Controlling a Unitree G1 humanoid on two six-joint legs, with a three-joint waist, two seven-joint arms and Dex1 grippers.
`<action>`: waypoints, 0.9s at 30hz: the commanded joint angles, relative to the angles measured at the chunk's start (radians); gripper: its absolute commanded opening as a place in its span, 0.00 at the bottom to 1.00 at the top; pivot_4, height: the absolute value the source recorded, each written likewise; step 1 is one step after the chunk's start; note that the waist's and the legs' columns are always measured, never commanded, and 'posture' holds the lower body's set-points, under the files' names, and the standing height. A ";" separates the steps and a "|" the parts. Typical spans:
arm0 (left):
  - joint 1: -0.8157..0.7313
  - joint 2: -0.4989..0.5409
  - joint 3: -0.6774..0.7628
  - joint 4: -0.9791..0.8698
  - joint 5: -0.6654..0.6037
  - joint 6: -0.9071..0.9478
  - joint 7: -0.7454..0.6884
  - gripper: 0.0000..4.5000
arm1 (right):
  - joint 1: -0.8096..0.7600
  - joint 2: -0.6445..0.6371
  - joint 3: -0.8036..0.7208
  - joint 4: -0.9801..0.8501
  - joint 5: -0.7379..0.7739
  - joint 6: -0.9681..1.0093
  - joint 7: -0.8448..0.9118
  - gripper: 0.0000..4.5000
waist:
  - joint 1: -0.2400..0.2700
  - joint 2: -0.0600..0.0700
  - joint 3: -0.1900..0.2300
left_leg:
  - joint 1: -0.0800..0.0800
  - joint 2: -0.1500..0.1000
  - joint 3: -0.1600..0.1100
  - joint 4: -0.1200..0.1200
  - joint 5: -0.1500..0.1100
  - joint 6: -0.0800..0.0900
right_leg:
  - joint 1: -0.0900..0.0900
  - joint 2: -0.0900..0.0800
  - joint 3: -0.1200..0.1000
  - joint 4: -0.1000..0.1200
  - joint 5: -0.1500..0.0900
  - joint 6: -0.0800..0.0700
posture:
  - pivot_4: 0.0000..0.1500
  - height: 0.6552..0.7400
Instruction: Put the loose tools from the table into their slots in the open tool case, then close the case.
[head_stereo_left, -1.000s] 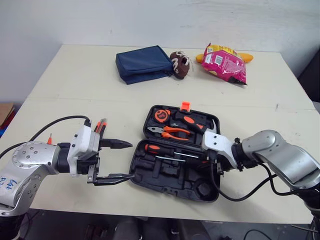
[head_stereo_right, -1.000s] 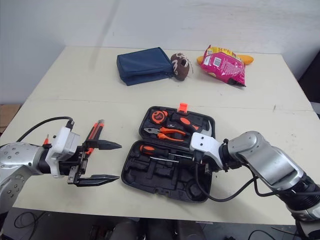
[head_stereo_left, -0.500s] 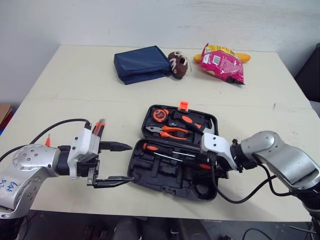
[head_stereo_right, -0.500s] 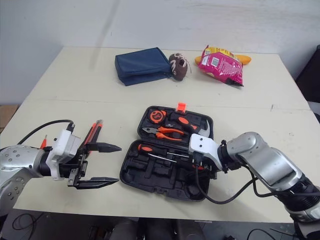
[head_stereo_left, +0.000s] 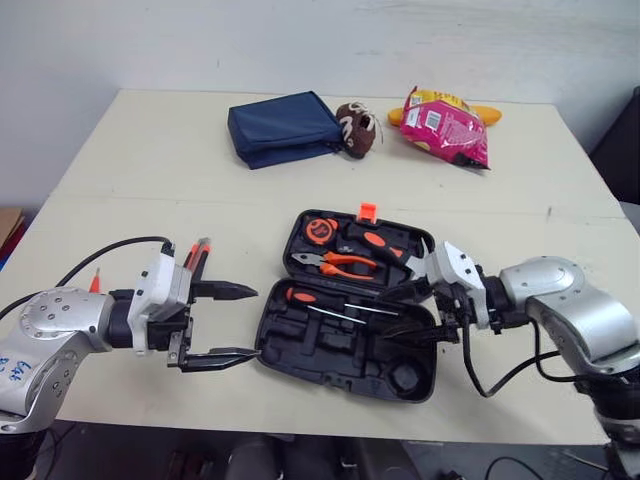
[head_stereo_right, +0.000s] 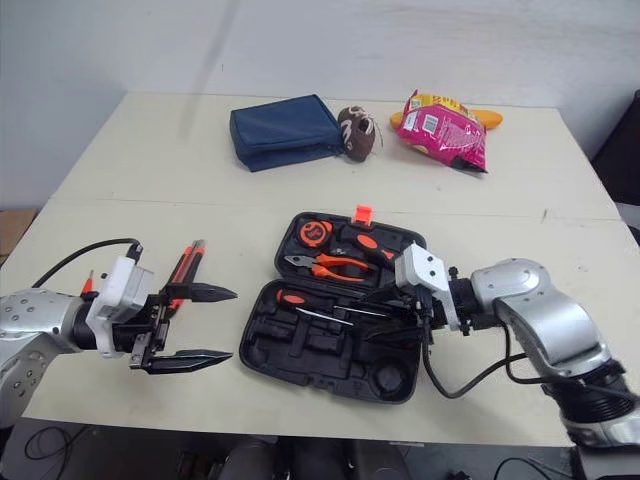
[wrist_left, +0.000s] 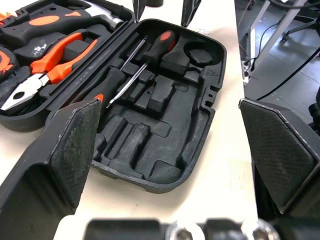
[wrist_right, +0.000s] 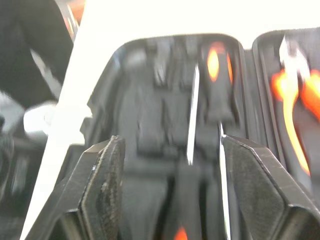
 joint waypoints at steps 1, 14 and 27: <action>-0.009 -0.001 0.012 -0.015 -0.001 -0.013 0.002 1.00 | 0.044 0.054 0.007 0.036 -0.047 -0.137 -0.025 0.30 | 0.002 0.000 0.000 | 0.000 0.000 0.000 0.000 0.000 0.000 | 0.000 0.000 0.000 0.000 0.000 0.000 | 1.00 1.00; -0.031 0.005 -0.001 -0.065 -0.021 0.034 0.046 1.00 | 0.077 0.120 0.042 0.197 -0.155 -0.304 -0.053 0.01 | 0.007 0.000 0.000 | 0.001 0.000 0.001 0.001 0.000 0.000 | 0.000 0.000 0.000 0.003 0.000 0.000 | 1.00 1.00; -0.054 0.009 -0.004 -0.071 -0.010 0.073 0.066 1.00 | 0.035 0.128 0.188 0.247 -0.340 -0.235 -0.149 0.01 | -0.016 -0.011 -0.007 | 0.015 0.001 0.000 -0.002 0.000 0.000 | 0.013 0.000 0.000 0.003 0.001 -0.003 | 1.00 1.00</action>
